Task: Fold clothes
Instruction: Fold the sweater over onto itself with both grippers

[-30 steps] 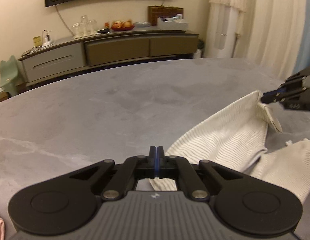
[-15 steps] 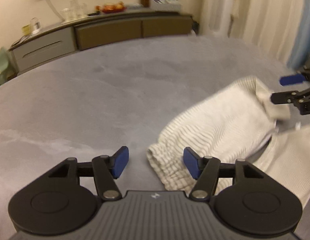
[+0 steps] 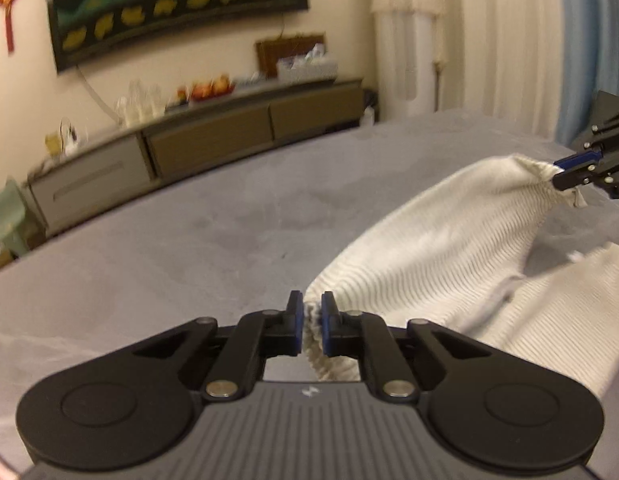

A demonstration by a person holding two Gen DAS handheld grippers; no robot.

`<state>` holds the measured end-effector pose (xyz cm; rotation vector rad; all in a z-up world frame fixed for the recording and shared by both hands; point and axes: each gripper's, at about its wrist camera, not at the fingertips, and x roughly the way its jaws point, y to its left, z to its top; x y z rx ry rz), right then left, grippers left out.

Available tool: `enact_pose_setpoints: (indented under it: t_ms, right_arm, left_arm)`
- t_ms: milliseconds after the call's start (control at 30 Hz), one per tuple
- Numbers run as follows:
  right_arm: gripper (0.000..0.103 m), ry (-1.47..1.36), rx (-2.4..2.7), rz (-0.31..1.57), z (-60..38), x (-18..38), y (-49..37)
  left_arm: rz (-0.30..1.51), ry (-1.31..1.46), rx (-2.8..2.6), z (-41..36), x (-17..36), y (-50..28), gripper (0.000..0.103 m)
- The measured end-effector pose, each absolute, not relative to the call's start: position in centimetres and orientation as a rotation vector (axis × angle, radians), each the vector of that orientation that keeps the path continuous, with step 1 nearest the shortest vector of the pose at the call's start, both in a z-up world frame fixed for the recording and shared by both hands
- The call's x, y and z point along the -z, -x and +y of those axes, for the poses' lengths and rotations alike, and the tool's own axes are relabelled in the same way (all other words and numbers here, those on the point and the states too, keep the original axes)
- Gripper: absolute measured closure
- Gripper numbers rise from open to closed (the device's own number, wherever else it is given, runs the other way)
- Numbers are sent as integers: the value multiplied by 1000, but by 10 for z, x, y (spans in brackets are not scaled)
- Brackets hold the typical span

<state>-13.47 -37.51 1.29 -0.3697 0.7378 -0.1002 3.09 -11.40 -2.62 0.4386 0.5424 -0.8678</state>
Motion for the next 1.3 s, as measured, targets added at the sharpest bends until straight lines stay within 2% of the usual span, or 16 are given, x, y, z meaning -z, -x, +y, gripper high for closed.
enact_pose_setpoints:
  t_ms: [100,167,267,300,333,433,500,567,667,900,1000,1033,1133,1167,1233,1300]
  right_arm:
    - [94,750,54,767,-356,10,189]
    - [92,878,98,827,-355,32,209]
    - [82,650,181,859,-367,21,219]
    - [75,573,208,867,-370,17,222]
    - [64,491,233,873,-374,13,225]
    - [49,-71,231,793,-400,-7,226]
    - [42,-453,200,740,-426,1,223]
    - [42,-658,232,716,-444,17,213]
    - [42,-821,298,703,-461,40,197]
    - [42,-836,361,691,-459,54,161]
    - [48,-733,382,735,-448,47,148]
    - [59,-701,386,752,-445,45,146]
    - [85,-666,374,781,-443,45,142]
    - [90,-659,365,788,-444,46,142]
    - [96,-661,348,767,-446,44,148]
    - [97,-688,320,711,-449,39,155]
  left_arm:
    - [577,-460,920,-87,31,-5,90]
    - [629,-445,931,-79,38,5,85]
    - [715,-325,928,-68,41,7,79]
    - [749,-257,925,-64,41,3,76]
    - [781,-189,921,-59,40,0,73]
    - [876,18,905,-46,38,-9,64]
    - [935,153,887,-38,39,-16,60]
    - [995,272,859,-32,46,-23,55]
    - [1098,435,826,-19,61,-38,39]
    - [1178,561,819,-30,72,-57,30]
    - [1211,573,839,-45,74,-58,30]
    - [1215,579,845,-47,72,-57,30]
    - [1209,601,855,-45,66,-56,30]
    - [1205,608,850,-42,65,-56,30]
    - [1201,618,835,-33,64,-55,28]
    - [1206,629,819,-29,65,-55,27]
